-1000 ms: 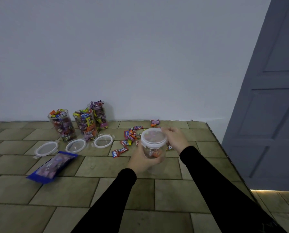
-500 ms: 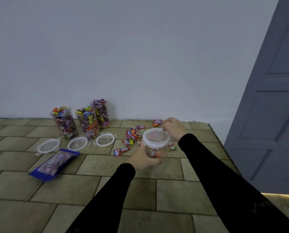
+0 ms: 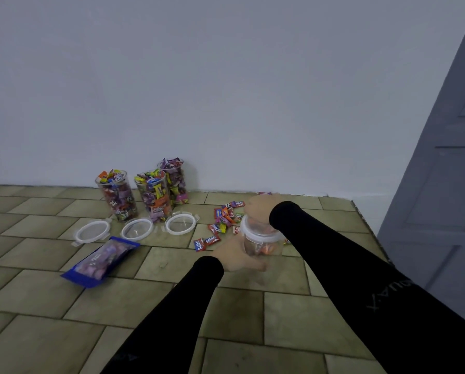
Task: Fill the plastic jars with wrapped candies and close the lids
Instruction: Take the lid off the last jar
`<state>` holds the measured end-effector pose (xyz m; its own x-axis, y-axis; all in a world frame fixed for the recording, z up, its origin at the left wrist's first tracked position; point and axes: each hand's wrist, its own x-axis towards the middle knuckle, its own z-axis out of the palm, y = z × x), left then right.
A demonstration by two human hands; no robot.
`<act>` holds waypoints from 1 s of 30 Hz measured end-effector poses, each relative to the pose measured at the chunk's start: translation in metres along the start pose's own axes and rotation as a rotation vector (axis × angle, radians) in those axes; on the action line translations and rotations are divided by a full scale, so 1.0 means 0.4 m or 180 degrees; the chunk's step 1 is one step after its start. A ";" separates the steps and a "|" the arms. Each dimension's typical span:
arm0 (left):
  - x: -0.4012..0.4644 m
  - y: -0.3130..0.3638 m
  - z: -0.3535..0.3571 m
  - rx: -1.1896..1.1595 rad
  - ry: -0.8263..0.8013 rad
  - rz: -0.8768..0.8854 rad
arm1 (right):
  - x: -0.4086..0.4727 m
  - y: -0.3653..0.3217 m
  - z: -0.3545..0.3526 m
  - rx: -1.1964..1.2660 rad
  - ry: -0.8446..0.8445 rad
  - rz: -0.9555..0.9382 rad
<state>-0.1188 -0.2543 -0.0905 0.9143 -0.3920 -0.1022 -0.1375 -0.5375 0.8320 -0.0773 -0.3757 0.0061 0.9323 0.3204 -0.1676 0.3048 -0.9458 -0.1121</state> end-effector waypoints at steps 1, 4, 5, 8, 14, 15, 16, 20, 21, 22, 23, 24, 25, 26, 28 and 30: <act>0.002 -0.001 0.001 -0.0037 -0.0014 0.0032 | -0.002 0.002 0.003 -0.0168 0.0163 -0.0066; -0.003 0.003 -0.001 -0.0066 0.0001 0.0070 | -0.007 0.005 0.007 -0.0420 0.0833 -0.0450; 0.000 0.000 -0.001 -0.0060 -0.0015 0.0091 | -0.011 -0.001 0.009 -0.0457 0.0972 -0.0681; -0.003 0.006 -0.003 0.0186 -0.0062 -0.0005 | -0.036 -0.034 0.012 -0.0992 0.0923 -0.1296; 0.009 -0.010 0.003 0.0453 -0.0040 -0.0309 | -0.039 -0.063 0.009 -0.1378 0.0561 -0.1467; 0.011 -0.011 0.005 0.0440 -0.0051 -0.0287 | -0.040 -0.062 0.011 -0.1332 0.0521 -0.1465; 0.011 -0.009 0.005 0.0441 -0.0057 -0.0262 | -0.041 -0.061 0.012 -0.1291 0.0465 -0.1453; 0.009 -0.010 0.006 0.0440 -0.0097 -0.0234 | -0.049 -0.060 0.013 -0.1148 0.0462 -0.1506; 0.010 -0.013 0.007 0.0446 -0.0098 -0.0261 | -0.051 -0.062 0.014 -0.1037 0.0485 -0.1523; 0.007 -0.012 0.007 0.0430 -0.0098 -0.0259 | -0.051 -0.061 0.017 -0.0912 0.0515 -0.1535; 0.007 -0.009 0.006 0.0415 -0.0094 -0.0262 | -0.051 -0.058 0.018 -0.0820 0.0579 -0.1539; 0.004 -0.003 0.006 0.0392 -0.0070 -0.0219 | -0.050 -0.052 0.021 -0.0750 0.0702 -0.1553; 0.005 -0.002 0.007 0.0351 -0.0057 -0.0219 | -0.053 -0.042 0.024 -0.0666 0.0899 -0.1567; 0.006 -0.002 0.007 0.0327 -0.0062 -0.0186 | -0.055 -0.031 0.028 -0.0519 0.1138 -0.1568; 0.008 -0.008 0.007 0.0307 -0.0093 -0.0150 | -0.070 -0.008 0.036 0.0007 0.1618 -0.1425; 0.011 -0.018 0.005 0.0282 -0.0104 -0.0133 | -0.091 0.016 0.042 0.0475 0.2014 -0.1197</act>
<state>-0.1147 -0.2536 -0.0980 0.9072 -0.3912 -0.1547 -0.1340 -0.6172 0.7753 -0.1127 -0.3926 -0.0049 0.7181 0.4859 0.4983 0.6372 -0.7469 -0.1899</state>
